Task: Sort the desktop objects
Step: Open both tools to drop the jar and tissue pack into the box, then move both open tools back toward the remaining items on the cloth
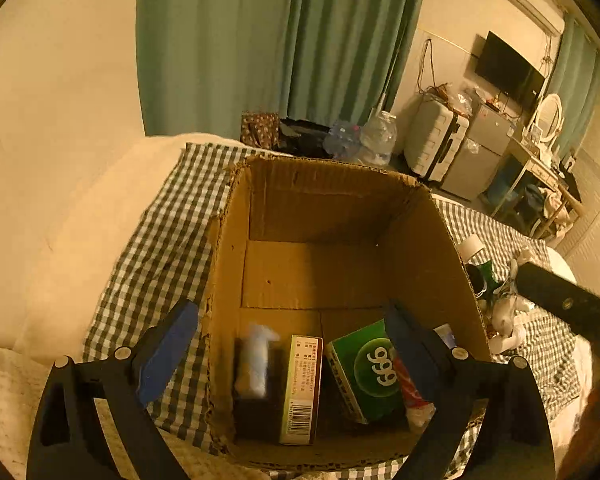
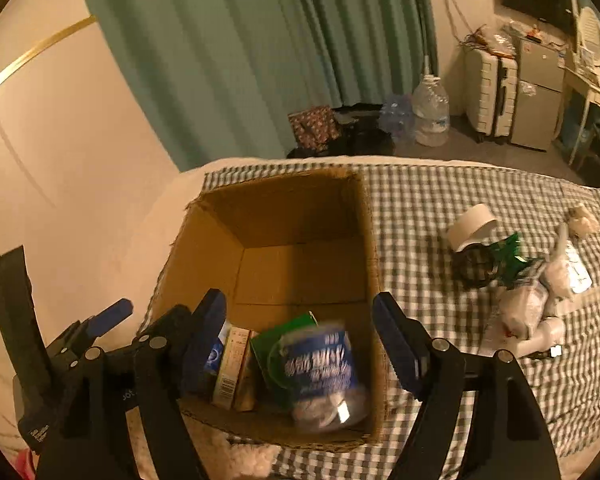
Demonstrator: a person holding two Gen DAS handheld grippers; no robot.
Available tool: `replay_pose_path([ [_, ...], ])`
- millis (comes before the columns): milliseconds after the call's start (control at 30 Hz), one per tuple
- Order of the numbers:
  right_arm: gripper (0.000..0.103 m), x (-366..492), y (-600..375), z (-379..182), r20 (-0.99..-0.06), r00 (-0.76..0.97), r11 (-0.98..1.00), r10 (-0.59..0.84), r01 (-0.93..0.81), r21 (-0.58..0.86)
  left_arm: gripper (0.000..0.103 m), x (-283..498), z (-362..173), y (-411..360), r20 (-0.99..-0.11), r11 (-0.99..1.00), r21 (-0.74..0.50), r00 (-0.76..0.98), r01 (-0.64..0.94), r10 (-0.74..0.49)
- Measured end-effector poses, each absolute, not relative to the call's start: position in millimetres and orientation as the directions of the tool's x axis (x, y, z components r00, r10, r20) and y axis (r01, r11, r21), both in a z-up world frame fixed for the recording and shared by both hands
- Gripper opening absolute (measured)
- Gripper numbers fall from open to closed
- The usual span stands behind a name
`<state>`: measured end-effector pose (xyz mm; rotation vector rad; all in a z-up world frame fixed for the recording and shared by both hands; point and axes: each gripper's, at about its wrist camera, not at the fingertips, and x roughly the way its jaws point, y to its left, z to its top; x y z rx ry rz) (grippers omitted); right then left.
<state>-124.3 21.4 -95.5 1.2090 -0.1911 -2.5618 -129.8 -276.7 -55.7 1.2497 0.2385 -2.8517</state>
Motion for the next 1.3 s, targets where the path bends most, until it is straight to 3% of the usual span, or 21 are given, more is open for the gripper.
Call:
replay_pose_path([
  [300,0.076,-78,114,-78,-0.710,-0.694,-0.991,-0.120,0.038,0.130,0.099,-103,-39,-228,-0.713,-0.993,-0.116,-0.694,-0.017,0.095],
  [667,0.077,-10,271,-59,-0.671,-0.741,-0.969,0.007,-0.170,0.178,0.102,-74,-40,-96,-0.712,-0.984,-0.093,-0.681,-0.152,0.172],
  [1033,0.077,-16,319,-151,-0.736,-0.675,-0.971,-0.055,-0.137,0.198,0.102,-93,-119,22,-0.766,-0.964,-0.088,-0.602,-0.250,0.226],
  [1300,0.077,-38,374,-211,-0.781,-0.624,-0.948,-0.010,-0.241,0.206,0.102,-144,-172,80,-0.806,-0.946,-0.070,-0.541,-0.317,0.241],
])
